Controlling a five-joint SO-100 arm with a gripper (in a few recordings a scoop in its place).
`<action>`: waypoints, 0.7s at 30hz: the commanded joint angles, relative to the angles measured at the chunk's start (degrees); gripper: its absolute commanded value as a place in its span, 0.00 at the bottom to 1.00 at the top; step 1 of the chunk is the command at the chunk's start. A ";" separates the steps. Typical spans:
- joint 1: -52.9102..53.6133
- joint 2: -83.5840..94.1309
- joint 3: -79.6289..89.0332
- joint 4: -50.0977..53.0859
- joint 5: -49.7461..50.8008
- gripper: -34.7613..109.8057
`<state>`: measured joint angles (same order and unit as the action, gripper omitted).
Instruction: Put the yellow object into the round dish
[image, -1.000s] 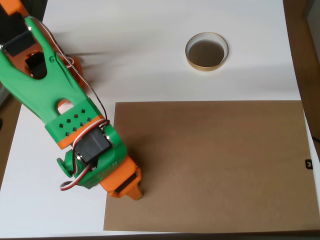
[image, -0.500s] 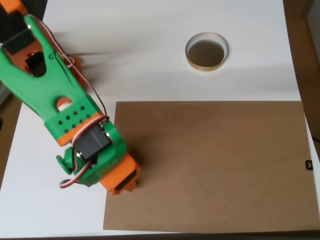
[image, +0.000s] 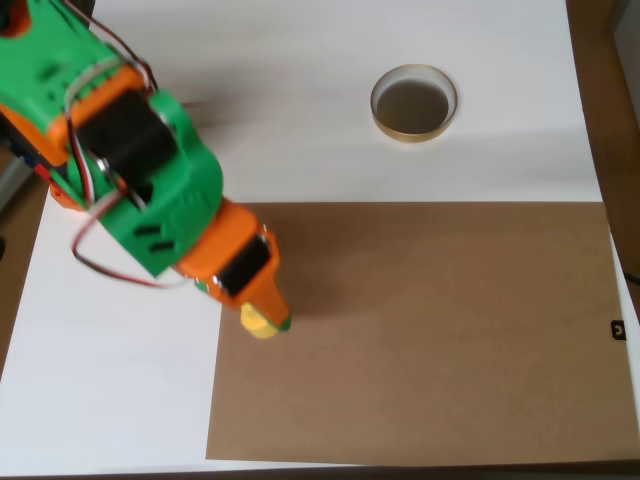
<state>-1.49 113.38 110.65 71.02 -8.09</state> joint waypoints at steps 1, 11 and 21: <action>-4.57 8.79 0.70 1.05 -0.70 0.24; -19.34 13.62 3.34 4.22 -1.58 0.24; -38.50 13.54 4.39 9.05 -4.31 0.24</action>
<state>-34.80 124.28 114.79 78.49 -11.07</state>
